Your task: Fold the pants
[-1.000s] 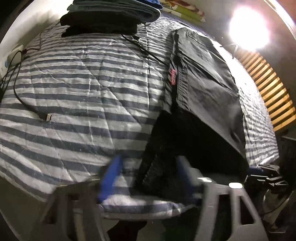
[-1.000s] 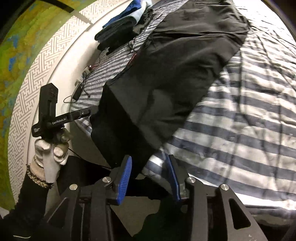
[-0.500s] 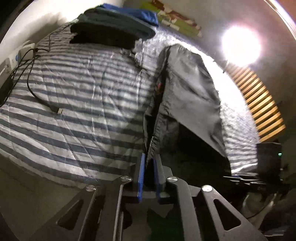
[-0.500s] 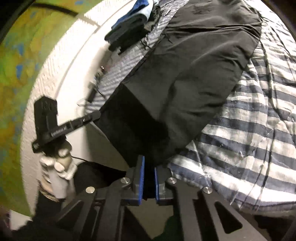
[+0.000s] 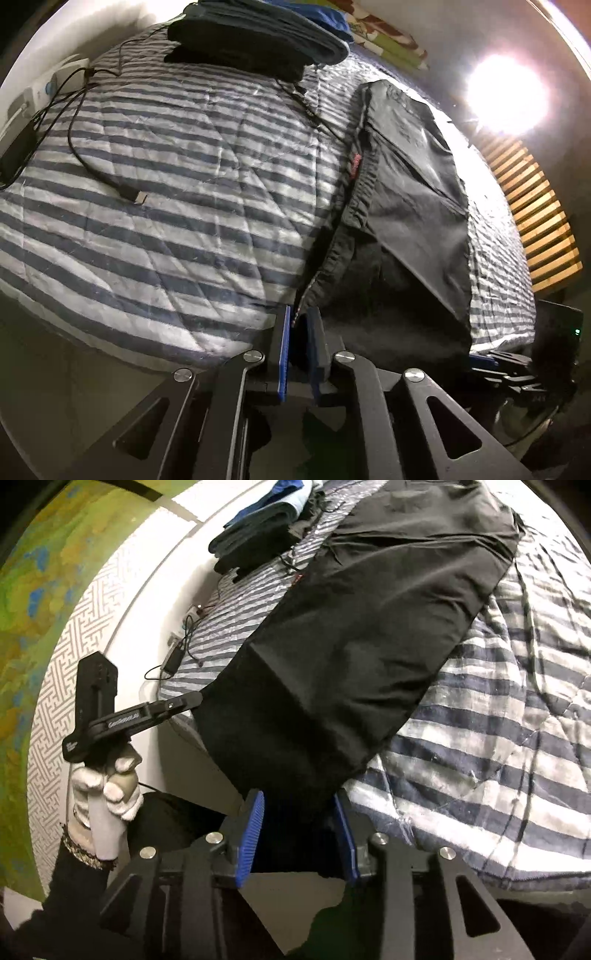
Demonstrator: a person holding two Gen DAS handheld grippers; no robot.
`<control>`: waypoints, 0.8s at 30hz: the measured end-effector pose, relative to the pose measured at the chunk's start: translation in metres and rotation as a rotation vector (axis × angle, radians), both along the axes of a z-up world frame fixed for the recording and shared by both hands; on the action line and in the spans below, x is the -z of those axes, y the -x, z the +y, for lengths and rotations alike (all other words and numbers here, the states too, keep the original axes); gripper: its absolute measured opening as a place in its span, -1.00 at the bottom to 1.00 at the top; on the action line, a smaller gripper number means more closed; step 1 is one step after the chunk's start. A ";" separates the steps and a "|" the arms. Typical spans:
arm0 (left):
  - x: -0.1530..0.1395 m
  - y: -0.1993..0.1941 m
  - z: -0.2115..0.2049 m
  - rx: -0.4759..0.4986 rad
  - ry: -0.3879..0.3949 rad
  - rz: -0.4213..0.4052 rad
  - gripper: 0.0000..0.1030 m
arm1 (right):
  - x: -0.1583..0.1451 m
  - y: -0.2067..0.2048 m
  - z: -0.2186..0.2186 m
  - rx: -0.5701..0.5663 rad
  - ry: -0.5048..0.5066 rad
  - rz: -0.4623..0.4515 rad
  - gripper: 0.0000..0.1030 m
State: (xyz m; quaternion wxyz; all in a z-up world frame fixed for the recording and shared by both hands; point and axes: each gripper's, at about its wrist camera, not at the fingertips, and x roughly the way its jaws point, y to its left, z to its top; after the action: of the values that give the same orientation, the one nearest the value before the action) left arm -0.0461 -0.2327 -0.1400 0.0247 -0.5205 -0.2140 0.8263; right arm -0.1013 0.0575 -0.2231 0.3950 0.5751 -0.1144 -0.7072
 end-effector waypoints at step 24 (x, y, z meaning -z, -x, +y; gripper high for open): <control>-0.076 -0.008 0.026 0.041 -0.098 0.208 -0.87 | -0.050 0.008 0.019 0.023 0.178 0.011 -0.89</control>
State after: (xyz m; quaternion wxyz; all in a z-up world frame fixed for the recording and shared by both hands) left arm -0.0380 -0.2070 -0.0636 0.0890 -0.4345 -0.2397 0.8636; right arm -0.1090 0.0769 -0.1733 0.4370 0.5326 -0.1811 -0.7018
